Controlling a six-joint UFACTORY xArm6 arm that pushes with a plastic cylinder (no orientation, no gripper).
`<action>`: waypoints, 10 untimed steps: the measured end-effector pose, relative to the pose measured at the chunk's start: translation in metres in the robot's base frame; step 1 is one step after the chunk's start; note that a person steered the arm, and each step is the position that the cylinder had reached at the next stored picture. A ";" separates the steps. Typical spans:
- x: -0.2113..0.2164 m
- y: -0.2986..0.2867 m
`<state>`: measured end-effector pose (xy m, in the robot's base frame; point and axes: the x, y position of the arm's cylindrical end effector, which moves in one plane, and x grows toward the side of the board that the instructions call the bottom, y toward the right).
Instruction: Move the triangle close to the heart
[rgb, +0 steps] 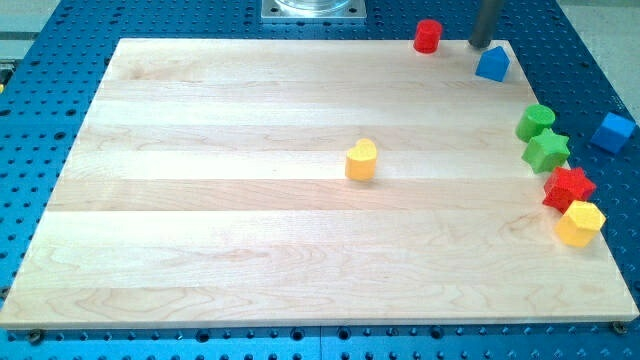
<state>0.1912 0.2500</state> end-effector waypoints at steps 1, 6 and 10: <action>0.000 0.000; 0.067 -0.066; 0.124 -0.058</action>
<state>0.3147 0.1920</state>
